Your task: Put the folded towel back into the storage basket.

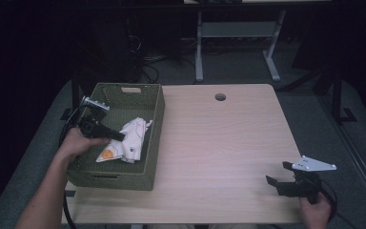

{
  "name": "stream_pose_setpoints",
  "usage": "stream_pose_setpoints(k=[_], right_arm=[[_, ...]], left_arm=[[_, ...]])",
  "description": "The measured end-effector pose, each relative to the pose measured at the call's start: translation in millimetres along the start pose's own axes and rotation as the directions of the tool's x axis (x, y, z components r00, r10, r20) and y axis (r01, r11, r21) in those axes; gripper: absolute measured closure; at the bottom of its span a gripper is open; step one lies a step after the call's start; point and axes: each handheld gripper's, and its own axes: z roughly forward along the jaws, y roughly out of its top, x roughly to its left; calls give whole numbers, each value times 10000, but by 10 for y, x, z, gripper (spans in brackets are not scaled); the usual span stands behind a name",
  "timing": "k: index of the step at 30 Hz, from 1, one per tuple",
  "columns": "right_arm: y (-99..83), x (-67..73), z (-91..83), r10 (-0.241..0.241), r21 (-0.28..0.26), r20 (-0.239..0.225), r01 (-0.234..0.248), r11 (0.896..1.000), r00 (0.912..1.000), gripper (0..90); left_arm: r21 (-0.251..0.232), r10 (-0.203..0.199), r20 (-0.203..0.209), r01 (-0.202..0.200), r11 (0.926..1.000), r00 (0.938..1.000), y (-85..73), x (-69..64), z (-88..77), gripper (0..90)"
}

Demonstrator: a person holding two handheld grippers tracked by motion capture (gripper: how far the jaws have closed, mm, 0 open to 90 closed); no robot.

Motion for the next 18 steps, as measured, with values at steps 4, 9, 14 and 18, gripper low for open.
stream_pose_setpoints(k=[4,9,14,18], right_arm=[[22,27,10,-136,61,-27,136,9999,9999,136],[19,37,12,-192,110,-80,193,9998,9998,136],[24,47,13,-248,86,-124,249,9997,9996,135],[22,55,11,-312,67,-154,313,9995,9994,135]], left_arm=[[259,72,-1945,-22,9997,9809,-8,73,42,617],[566,163,-2164,-41,9984,9762,-4,34,94,569],[1216,189,-1853,38,9926,9825,-3,0,228,592],[2019,453,-1779,-86,9794,9830,10,-52,396,591]])
